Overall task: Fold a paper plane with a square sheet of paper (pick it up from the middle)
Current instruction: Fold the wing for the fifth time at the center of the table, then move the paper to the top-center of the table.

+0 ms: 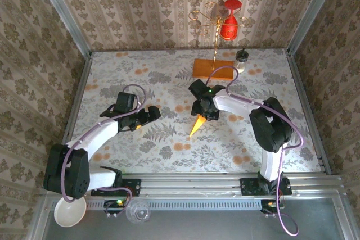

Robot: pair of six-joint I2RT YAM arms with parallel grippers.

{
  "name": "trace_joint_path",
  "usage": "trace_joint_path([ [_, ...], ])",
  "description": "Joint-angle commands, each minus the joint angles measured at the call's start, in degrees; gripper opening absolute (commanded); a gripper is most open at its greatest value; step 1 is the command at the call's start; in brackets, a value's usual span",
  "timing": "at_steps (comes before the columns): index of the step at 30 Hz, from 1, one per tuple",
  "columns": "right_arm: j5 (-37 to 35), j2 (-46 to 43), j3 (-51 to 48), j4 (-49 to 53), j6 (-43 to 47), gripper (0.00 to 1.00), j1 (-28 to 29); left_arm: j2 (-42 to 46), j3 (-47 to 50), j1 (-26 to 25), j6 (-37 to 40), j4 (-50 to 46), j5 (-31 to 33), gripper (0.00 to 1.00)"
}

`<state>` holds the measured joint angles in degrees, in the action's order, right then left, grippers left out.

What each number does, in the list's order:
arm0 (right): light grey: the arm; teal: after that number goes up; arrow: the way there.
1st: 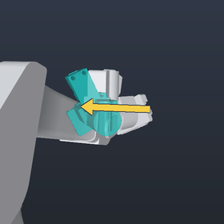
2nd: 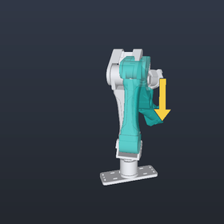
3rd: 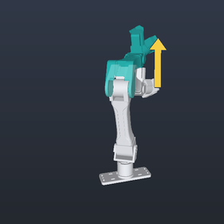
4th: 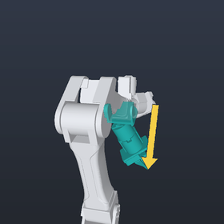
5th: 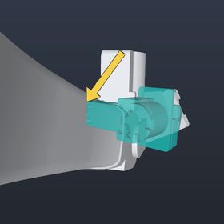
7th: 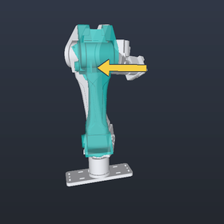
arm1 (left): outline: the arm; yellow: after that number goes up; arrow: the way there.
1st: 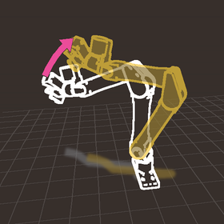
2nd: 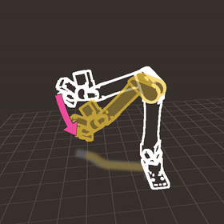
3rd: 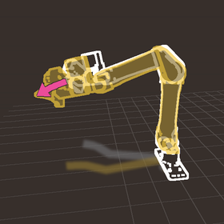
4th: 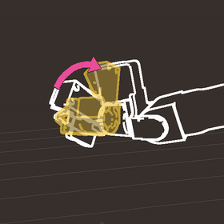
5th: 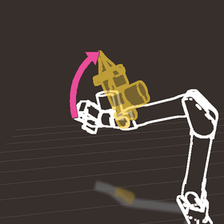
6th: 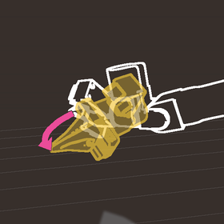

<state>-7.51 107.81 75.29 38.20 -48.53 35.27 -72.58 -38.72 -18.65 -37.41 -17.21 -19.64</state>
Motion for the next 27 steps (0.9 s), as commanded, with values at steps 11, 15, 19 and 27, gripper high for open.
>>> trace_joint_path([
  [11,-6.41,-3.15,-2.98,3.47,-5.52,0.49,0.24,-0.26,0.14,0.37,1.16,1.19,-2.86,1.00],
  [15,-4.80,-2.67,-3.88,2.05,-5.69,0.41,-0.10,-1.07,0.05,0.37,0.58,1.79,-3.55,1.00],
  [19,-3.20,-2.14,-4.79,0.19,-5.91,0.34,-0.70,-1.08,0.14,0.40,0.28,1.61,-3.56,1.00],
  [27,-3.21,-3.36,-4.80,-1.31,-5.46,0.14,-1.25,-1.16,-0.08,0.37,-0.49,1.48,-3.08,1.00],
])
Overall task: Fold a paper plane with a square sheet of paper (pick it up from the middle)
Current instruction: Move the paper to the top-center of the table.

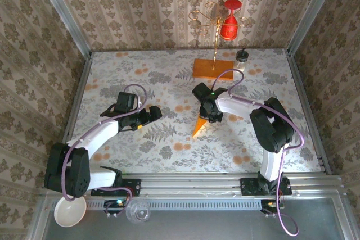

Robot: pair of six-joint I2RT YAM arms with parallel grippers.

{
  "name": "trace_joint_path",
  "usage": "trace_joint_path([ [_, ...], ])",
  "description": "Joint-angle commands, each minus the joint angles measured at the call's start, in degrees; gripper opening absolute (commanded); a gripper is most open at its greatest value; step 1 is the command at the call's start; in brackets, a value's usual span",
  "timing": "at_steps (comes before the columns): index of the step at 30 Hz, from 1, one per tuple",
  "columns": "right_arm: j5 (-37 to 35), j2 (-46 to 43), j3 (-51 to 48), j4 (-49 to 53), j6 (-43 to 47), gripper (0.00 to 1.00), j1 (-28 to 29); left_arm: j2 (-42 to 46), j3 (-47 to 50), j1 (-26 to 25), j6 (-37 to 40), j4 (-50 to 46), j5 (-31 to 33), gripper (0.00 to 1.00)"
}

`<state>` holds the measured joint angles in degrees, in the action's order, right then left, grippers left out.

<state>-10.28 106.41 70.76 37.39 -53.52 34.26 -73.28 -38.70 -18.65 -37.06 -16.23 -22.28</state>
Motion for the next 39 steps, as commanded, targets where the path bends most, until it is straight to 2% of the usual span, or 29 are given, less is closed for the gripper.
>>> trace_joint_path([
  [1,-0.34,-2.45,-0.19,-0.75,0.00,0.11,-0.25,-0.46,-0.06,0.37,-0.95,0.58,-0.48,1.00],
  [4,1.62,-3.87,-0.14,-2.61,1.81,0.01,-0.40,-0.64,0.22,0.86,-1.16,2.08,-2.05,1.00],
  [5,3.15,-4.90,-0.54,-4.27,2.98,0.00,-0.42,-0.64,0.79,1.59,-1.70,3.39,-3.50,1.00],
  [8,9.85,-8.04,-2.82,-13.05,6.38,0.00,-0.70,-0.55,2.71,4.44,-4.06,6.55,-6.84,1.00],
  [11,21.13,-8.51,-4.23,-20.80,8.96,0.00,-1.64,0.03,3.54,6.27,-5.47,7.86,-7.92,0.99],
  [16,35.46,-5.40,-7.26,-33.14,7.71,0.00,-2.00,0.94,3.98,6.31,-7.73,10.06,-9.29,0.97],
  [19,39.65,-2.04,-8.15,-37.65,5.98,0.00,-2.00,0.36,2.93,4.40,-7.65,9.66,-9.24,0.94],
  [22,41.87,0.66,-9.60,-41.74,4.78,0.00,-2.18,-1.41,0.97,1.32,-7.11,7.27,-7.11,0.92],
  [25,42.80,2.59,-10.88,-43.83,4.39,0.00,-2.74,-4.53,0.38,-1.40,-8.83,8.73,-6.80,0.86],
  [27,43.13,3.25,-12.18,-45.38,3.88,0.01,-3.26,-6.98,-0.20,-3.05,-9.82,9.61,-6.47,0.80],
  [32,44.02,3.89,-15.25,-48.00,3.07,0.01,-4.84,-12.29,-2.84,-5.88,-10.98,10.41,-5.38,0.53],
  [34,44.20,3.91,-15.88,-48.39,2.92,0.01,-5.21,-13.73,-3.56,-6.40,-11.44,11.67,-5.79,0.50],
  [38,44.58,4.21,-16.36,-49.07,2.73,0.01,-5.52,-16.31,-4.95,-7.01,-12.15,14.30,-7.33,0.49],
  [39,44.59,4.17,-16.40,-49.12,2.73,0.01,-5.52,-16.75,-5.22,-8.94,-12.29,14.66,-7.34,0.49],
])
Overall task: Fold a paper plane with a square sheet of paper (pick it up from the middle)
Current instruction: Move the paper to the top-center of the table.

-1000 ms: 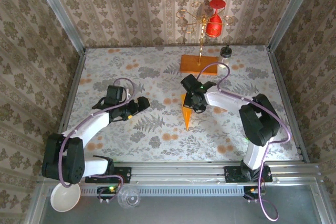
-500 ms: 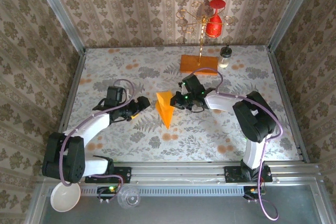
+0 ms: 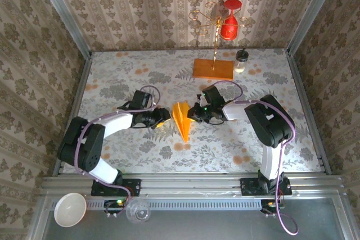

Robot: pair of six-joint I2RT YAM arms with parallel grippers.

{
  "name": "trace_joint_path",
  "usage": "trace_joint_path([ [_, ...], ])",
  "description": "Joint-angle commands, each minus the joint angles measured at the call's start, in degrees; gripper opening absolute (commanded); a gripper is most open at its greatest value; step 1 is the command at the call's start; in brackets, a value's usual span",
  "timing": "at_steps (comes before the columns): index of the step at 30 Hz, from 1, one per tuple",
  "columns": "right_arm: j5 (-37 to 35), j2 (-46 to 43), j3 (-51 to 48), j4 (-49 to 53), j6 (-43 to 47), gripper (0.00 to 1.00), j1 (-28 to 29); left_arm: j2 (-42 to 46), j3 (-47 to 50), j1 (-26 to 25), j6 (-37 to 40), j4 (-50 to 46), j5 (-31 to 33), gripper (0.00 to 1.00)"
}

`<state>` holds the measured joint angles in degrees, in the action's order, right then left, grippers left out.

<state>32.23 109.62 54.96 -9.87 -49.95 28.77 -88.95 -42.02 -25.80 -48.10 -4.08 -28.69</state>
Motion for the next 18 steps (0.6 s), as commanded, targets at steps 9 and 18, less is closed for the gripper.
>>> trace_joint_path([
  [9,2.05,0.91,-0.39,-1.70,-0.57,0.01,-0.12,-4.66,-3.83,-3.28,-2.35,3.41,-0.93,0.43],
  [18,1.55,-0.73,-1.19,-2.26,-0.99,0.01,-0.80,-7.96,-7.09,-2.99,-1.39,1.39,1.04,0.14],
])
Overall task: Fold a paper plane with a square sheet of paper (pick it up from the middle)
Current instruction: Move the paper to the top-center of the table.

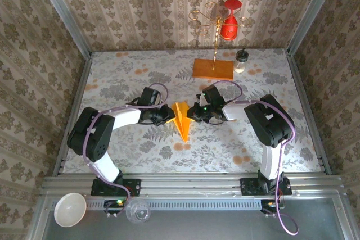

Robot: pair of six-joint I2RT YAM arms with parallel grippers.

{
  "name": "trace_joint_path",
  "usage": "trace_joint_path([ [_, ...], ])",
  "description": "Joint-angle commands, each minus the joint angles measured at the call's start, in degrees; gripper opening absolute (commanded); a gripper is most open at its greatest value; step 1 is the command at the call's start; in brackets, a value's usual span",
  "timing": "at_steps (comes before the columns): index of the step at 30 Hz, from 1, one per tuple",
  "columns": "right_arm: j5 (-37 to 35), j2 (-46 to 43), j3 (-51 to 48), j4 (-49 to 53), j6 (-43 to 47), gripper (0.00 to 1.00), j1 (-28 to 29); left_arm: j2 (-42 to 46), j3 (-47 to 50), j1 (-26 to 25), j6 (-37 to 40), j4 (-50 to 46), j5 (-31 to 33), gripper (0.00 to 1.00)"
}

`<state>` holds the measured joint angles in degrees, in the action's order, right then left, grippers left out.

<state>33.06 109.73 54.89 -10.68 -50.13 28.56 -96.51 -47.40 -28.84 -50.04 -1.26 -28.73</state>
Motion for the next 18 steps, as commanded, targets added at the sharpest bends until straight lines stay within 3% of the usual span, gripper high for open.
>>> trace_joint_path([
  [1,0.54,-1.40,-1.53,-1.75,-0.90,0.01,-0.97,-0.11,-1.46,0.31,0.65,-1.81,1.87,0.12],
  [6,0.14,-3.03,-2.76,-2.56,-1.10,0.00,-2.01,2.80,1.95,2.09,-0.01,-1.44,3.55,0.07],
  [18,0.25,-0.86,-3.30,-4.35,-2.01,0.01,-1.84,3.35,5.47,1.60,-1.42,-0.48,3.35,0.10],
])
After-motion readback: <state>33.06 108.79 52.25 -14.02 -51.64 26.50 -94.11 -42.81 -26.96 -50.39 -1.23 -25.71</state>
